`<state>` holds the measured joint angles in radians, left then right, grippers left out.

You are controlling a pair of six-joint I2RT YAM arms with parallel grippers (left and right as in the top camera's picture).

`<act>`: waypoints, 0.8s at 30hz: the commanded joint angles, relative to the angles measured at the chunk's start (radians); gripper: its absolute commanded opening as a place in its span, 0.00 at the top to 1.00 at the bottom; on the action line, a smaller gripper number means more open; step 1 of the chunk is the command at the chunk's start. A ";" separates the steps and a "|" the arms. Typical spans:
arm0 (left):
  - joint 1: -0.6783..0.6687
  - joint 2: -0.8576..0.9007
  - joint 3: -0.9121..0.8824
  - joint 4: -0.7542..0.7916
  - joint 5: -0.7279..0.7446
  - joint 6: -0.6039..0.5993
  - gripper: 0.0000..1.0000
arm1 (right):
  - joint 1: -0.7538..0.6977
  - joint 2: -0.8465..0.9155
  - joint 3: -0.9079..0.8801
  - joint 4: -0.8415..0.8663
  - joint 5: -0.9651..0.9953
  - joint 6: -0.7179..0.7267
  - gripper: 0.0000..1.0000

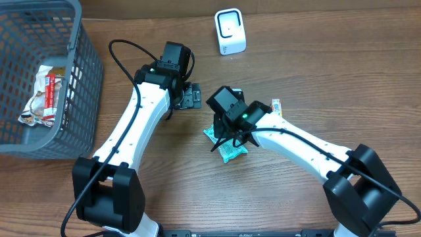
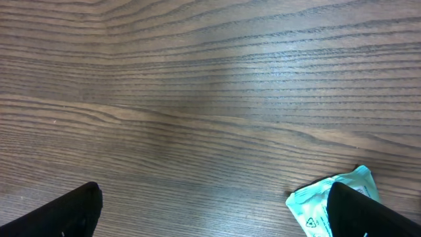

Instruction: Scan the item barcode

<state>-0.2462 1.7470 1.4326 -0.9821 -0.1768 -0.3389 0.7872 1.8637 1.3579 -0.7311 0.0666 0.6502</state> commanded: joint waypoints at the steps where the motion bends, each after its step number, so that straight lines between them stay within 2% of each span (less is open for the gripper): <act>1: 0.006 -0.002 -0.002 0.001 -0.007 -0.017 0.00 | 0.003 -0.001 0.021 -0.027 -0.024 -0.011 0.95; 7: 0.006 -0.002 -0.002 0.001 -0.006 -0.017 0.00 | 0.014 -0.001 -0.003 -0.038 -0.165 0.044 0.95; 12: 0.006 -0.002 -0.002 0.001 -0.006 -0.017 0.00 | 0.049 -0.001 -0.050 -0.010 -0.095 0.109 0.95; 24: 0.006 -0.002 -0.002 0.001 -0.006 -0.017 0.00 | 0.077 0.000 -0.207 0.216 -0.061 0.139 0.94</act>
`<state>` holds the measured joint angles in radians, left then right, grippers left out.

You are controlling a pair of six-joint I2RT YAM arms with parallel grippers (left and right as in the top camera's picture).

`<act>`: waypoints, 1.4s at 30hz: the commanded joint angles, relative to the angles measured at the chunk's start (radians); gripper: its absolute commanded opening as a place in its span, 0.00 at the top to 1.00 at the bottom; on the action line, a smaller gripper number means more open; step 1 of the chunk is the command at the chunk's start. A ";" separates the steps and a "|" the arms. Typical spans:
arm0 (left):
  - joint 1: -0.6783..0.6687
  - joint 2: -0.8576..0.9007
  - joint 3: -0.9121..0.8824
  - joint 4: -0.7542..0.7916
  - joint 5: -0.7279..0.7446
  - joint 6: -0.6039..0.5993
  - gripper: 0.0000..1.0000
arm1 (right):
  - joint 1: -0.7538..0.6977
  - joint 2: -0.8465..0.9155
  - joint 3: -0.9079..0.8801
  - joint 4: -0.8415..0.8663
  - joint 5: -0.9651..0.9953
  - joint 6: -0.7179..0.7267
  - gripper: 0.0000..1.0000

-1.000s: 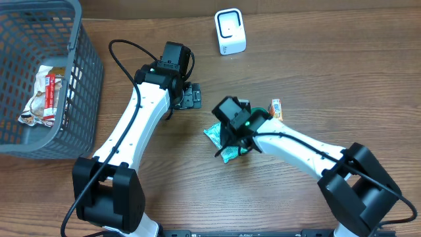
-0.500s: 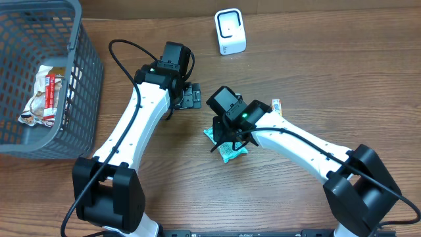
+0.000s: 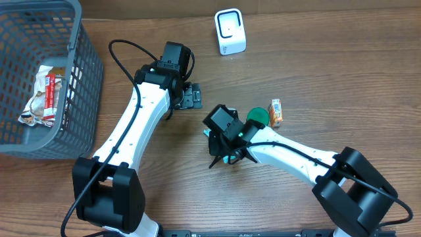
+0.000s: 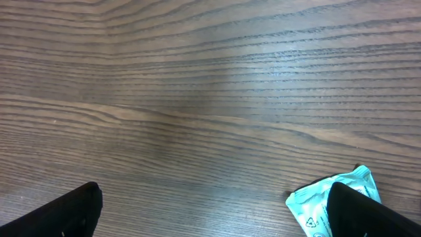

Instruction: Scan the item barcode

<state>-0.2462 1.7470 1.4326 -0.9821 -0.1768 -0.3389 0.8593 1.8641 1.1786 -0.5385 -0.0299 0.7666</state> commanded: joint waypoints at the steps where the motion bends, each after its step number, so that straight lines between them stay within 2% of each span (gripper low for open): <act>1: 0.006 -0.002 -0.002 0.001 -0.006 -0.017 0.00 | 0.005 -0.001 -0.034 0.033 0.049 0.023 0.94; 12: 0.006 -0.002 -0.002 0.001 -0.006 -0.017 0.00 | -0.003 -0.001 -0.035 0.039 0.190 0.013 0.93; 15: 0.006 -0.002 -0.002 0.001 -0.006 -0.017 0.00 | -0.023 -0.013 0.019 0.011 0.157 -0.050 0.92; 20: 0.006 -0.002 -0.002 0.001 -0.006 -0.017 0.00 | -0.101 -0.080 0.153 -0.101 0.142 -0.119 0.84; 31: 0.006 -0.002 -0.002 0.001 -0.006 -0.017 0.00 | -0.475 -0.115 0.202 -0.191 0.159 -0.171 0.76; 32: 0.006 -0.002 -0.002 0.001 -0.006 -0.017 0.00 | -0.513 -0.115 0.202 -0.205 0.168 -0.174 0.73; 39: 0.006 -0.002 -0.002 0.001 -0.006 -0.017 0.00 | -0.779 -0.114 0.200 -0.396 0.180 -0.174 0.69; 42: 0.006 -0.002 -0.002 0.001 -0.006 -0.017 0.00 | -0.863 -0.113 0.185 -0.459 0.180 -0.174 0.63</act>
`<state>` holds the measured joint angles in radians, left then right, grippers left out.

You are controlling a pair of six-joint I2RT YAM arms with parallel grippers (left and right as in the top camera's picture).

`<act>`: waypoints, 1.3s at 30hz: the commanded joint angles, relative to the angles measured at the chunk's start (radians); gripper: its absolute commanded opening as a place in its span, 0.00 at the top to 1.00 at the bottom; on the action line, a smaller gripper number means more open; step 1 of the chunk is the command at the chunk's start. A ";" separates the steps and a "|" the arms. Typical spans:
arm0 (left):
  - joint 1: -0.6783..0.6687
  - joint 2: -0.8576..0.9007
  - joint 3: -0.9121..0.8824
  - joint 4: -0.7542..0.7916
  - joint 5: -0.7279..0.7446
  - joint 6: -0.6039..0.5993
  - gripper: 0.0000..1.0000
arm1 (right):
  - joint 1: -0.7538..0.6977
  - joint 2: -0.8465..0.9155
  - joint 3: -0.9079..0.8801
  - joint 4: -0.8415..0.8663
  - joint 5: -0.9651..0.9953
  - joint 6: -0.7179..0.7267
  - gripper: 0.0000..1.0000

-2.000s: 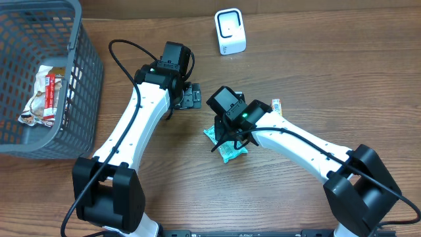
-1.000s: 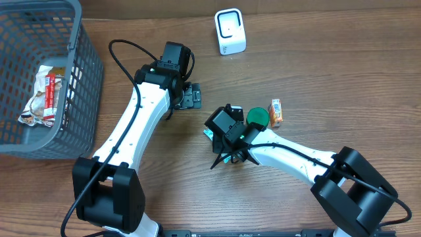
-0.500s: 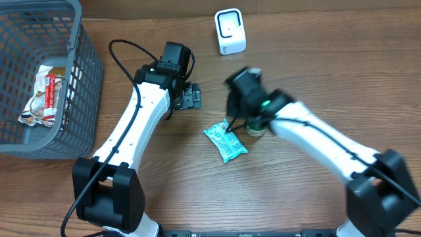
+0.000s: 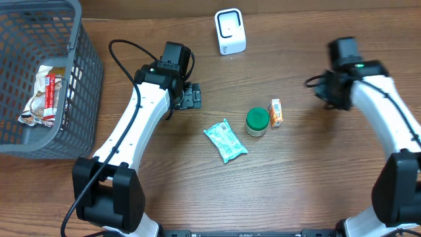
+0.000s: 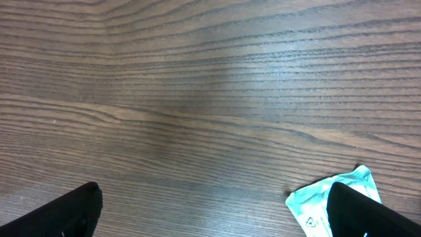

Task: Scan the item barcode
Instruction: 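Move the left gripper up and left into the grey basket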

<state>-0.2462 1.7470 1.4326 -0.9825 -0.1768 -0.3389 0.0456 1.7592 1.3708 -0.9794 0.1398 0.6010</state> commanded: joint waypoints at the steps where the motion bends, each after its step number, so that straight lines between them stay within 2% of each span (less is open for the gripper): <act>1: 0.006 -0.002 -0.002 0.001 -0.006 -0.017 0.00 | -0.078 -0.008 -0.015 -0.033 0.010 -0.008 0.57; 9: 0.006 -0.002 -0.002 0.001 -0.006 -0.017 0.00 | -0.213 -0.008 -0.066 -0.074 0.010 -0.031 0.39; 10: 0.006 -0.002 -0.002 0.001 -0.006 -0.017 0.00 | -0.223 -0.008 -0.071 -0.074 0.010 -0.031 0.29; 11: 0.006 -0.002 -0.002 0.001 -0.006 -0.017 0.00 | -0.232 -0.008 -0.076 -0.074 0.010 -0.031 0.11; 12: 0.006 -0.002 -0.002 0.001 -0.006 -0.017 0.00 | -0.238 -0.008 -0.077 -0.074 0.010 -0.031 0.00; 31: 0.006 -0.002 -0.002 0.010 -0.006 -0.016 0.00 | -0.243 -0.008 -0.078 0.009 0.010 -0.030 0.00; 36: 0.000 -0.002 -0.002 0.025 0.069 0.011 0.00 | -0.243 -0.008 -0.078 0.009 0.010 -0.030 0.00; 39: -0.006 -0.002 0.000 0.071 0.107 0.101 0.00 | -0.243 -0.008 -0.078 0.009 0.010 -0.030 0.00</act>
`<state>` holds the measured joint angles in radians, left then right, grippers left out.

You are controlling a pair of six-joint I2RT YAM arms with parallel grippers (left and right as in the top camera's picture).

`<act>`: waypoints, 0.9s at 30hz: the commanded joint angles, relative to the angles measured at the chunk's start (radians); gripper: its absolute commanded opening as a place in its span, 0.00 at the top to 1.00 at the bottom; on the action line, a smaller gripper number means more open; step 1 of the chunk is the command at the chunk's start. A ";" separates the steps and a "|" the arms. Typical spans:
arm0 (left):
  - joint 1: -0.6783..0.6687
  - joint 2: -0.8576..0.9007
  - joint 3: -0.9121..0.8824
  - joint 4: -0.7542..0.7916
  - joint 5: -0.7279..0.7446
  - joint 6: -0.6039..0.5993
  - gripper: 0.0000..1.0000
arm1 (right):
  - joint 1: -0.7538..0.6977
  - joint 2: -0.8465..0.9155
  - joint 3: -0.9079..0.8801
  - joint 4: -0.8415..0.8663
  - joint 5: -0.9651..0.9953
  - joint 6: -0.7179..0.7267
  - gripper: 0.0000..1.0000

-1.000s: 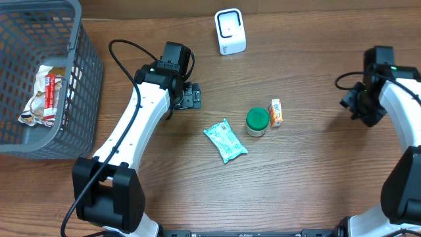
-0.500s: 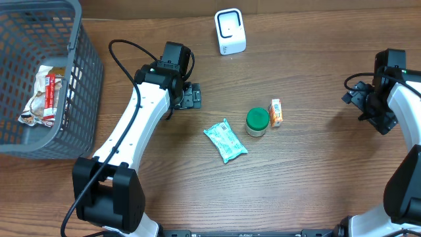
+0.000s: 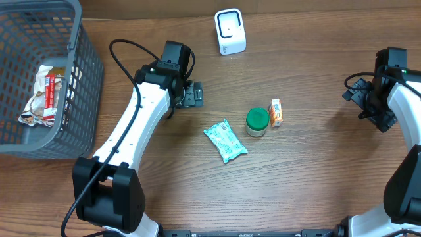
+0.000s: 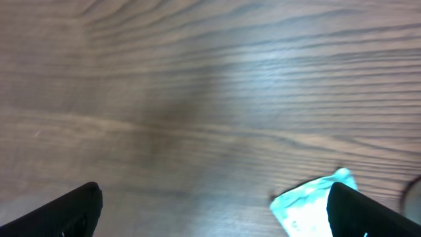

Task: Scan the item barcode
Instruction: 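Move the left gripper up and left into the grey basket, then grasp the clear snack bag with red stick in the basket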

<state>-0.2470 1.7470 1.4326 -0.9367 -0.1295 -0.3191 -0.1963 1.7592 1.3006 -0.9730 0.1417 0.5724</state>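
The white barcode scanner (image 3: 230, 31) stands at the back of the table. A teal packet (image 3: 225, 141) lies flat in the middle, with a green-lidded jar (image 3: 256, 122) and a small orange carton (image 3: 275, 112) to its right. My left gripper (image 3: 191, 96) hovers left of and behind the packet, open and holding nothing. The blurred left wrist view shows both dark fingertips (image 4: 59, 210) wide apart over bare wood, the left gripper (image 4: 214, 217) empty, and the packet's corner (image 4: 306, 204) by the right finger. My right gripper (image 3: 366, 105) is at the far right edge, away from all items.
A grey plastic basket (image 3: 82, 72) stands at the left with a crumpled snack wrapper (image 3: 43, 95) inside. The wooden table (image 3: 164, 191) carries nothing else in view.
My right arm has moved from the back right to the far right edge. The left wrist view is now blurred, and the packet sits slightly further left in it.
At first my right gripper was down over the teal packet in the middle, and it was still there shortly after. Then the right arm was far off at the back right, with the packet left lying on the table. The left arm stayed almost still throughout.
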 commanded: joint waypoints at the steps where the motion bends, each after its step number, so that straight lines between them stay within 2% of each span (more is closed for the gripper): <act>1: -0.005 -0.002 0.009 0.036 0.068 0.129 0.00 | -0.002 -0.008 -0.008 0.002 0.008 -0.002 0.00; 3: 0.003 -0.002 0.047 0.032 0.066 0.226 0.02 | -0.002 -0.008 -0.008 0.003 0.007 -0.002 0.00; 4: 0.010 -0.002 0.083 0.016 0.055 0.272 0.06 | -0.002 -0.008 -0.008 0.003 0.007 -0.002 0.00; 8: 0.060 -0.002 0.297 -0.092 -0.032 0.319 0.01 | -0.002 -0.008 -0.008 0.003 0.007 -0.002 0.00; 11: 0.126 -0.002 0.489 -0.158 -0.058 0.364 0.00 | -0.002 -0.008 -0.008 0.003 0.008 -0.002 0.00; 15: 0.245 -0.002 0.691 -0.156 -0.066 0.443 0.00 | -0.002 -0.008 -0.008 0.003 0.008 -0.002 0.00; 21: 0.442 -0.002 0.758 -0.130 -0.107 0.526 0.00 | -0.002 -0.008 -0.008 0.003 0.008 -0.002 0.00; 27: 0.628 0.009 0.732 -0.152 -0.104 0.533 0.00 | -0.002 -0.008 -0.008 0.003 0.008 -0.002 0.00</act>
<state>0.3176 1.7519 2.1742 -1.0855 -0.2211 0.1768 -0.1967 1.7592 1.2995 -0.9722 0.1421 0.5724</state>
